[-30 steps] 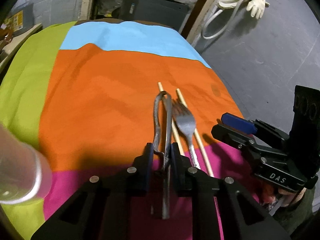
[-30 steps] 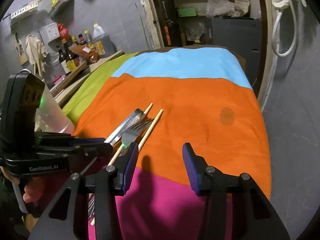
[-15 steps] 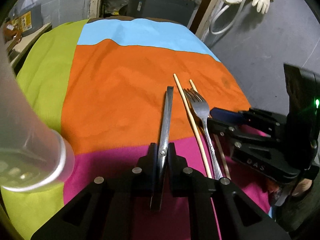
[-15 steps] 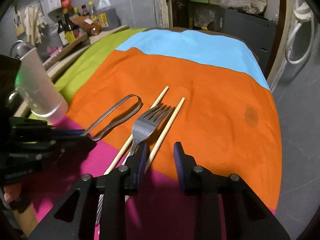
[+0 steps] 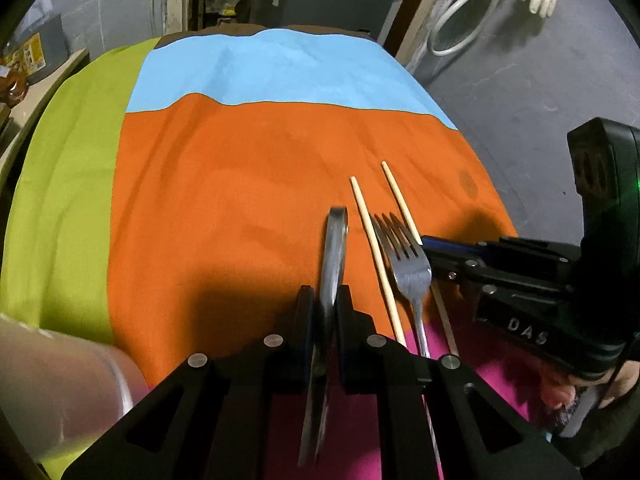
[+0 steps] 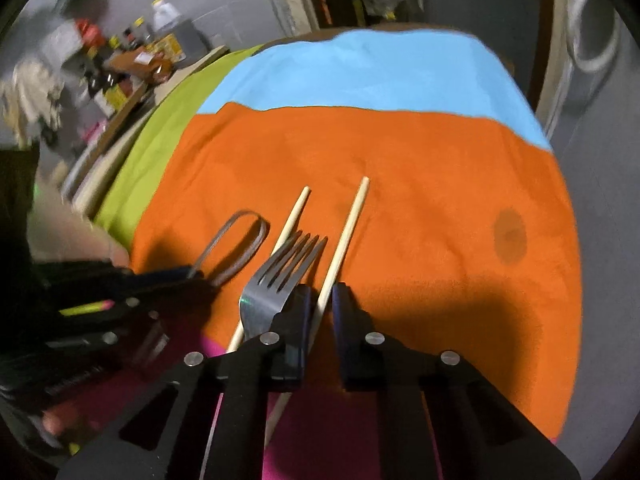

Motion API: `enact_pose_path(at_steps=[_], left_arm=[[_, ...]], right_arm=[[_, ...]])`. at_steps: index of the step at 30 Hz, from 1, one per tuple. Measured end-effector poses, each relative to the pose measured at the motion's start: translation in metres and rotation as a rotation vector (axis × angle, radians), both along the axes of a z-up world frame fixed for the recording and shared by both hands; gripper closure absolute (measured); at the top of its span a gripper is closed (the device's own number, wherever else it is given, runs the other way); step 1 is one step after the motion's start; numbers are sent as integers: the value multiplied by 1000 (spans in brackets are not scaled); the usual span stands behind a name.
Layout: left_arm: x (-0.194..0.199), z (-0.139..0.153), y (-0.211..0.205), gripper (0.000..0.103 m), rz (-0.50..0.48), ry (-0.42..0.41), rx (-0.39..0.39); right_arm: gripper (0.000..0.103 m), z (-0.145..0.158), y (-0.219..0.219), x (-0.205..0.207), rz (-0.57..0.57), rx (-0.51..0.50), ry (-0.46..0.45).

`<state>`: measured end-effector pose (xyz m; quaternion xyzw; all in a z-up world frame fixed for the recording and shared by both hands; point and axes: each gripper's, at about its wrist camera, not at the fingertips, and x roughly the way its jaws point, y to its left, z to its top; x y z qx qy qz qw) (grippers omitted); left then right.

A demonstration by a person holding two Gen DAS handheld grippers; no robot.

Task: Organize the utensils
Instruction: 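Grasp the metal peeler with the left tool while the right tool grasps a chopstick, then lift the peeler and chopstick and carry both toward the white caddy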

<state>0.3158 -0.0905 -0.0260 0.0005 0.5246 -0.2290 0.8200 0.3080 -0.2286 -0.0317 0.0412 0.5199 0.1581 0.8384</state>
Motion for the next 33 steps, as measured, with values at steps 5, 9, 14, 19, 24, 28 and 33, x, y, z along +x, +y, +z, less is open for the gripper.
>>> enact_pose_path(at_steps=[5,9,14,19,24,28,33], left_arm=[[4,-1,-5,96,4,32,3],[-2,2,-2,97,10,19,-26],[-28,12,7,97,29,-114,-54],[-59,21,15,97,51,-261,-105],[-83,41,22,97,71,-400,-144],[-100,66,29,97,103,-537,-173],[-115,99,48,97,192,-702,-223]], right_arm=[[97,-2,-12,6,-54,98,56],[99,-2,-19,-4,-83,164,39],[100,0,-23,-21,-96,229,-29],[100,11,-16,-53,-76,249,-176],[100,33,-10,-81,-65,275,-374],[100,54,-1,-100,-53,305,-554],[100,79,24,-115,-51,292,-753]])
